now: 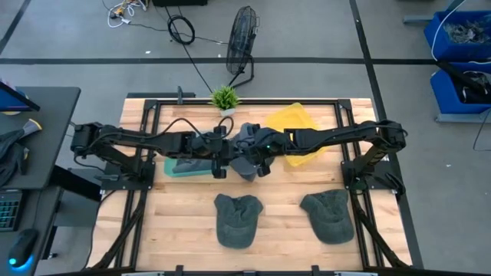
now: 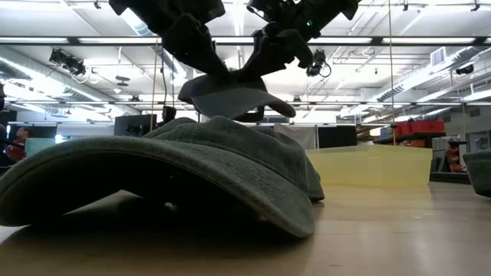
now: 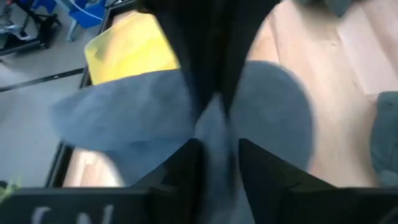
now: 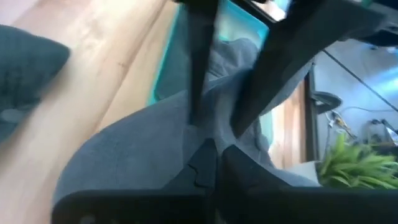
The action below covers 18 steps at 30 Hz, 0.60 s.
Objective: Pick & Place hat
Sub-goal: Put the gray cap into the green bin
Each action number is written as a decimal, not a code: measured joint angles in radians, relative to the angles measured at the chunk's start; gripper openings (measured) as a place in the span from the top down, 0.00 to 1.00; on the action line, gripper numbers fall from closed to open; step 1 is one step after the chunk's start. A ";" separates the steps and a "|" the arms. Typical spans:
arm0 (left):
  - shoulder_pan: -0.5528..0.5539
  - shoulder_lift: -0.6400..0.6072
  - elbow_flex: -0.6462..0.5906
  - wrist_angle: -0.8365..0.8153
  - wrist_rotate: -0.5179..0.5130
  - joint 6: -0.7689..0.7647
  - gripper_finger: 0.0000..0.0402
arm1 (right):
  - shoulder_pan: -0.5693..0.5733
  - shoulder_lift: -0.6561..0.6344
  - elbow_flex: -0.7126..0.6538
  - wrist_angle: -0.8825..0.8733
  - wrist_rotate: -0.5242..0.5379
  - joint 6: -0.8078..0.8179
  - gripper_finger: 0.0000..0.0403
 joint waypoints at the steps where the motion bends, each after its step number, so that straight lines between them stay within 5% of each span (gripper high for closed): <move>1: 0.000 0.000 0.000 0.002 -0.011 0.004 0.74 | 0.000 0.000 0.000 -0.008 -0.022 0.000 0.98; 11: 0.006 -0.001 0.000 -0.016 -0.027 -0.004 0.97 | 0.000 0.000 0.000 0.014 0.009 -0.007 0.98; 18: 0.007 0.002 -0.003 -0.062 -0.031 -0.192 0.99 | 0.001 -0.002 0.000 -0.031 0.068 0.027 0.86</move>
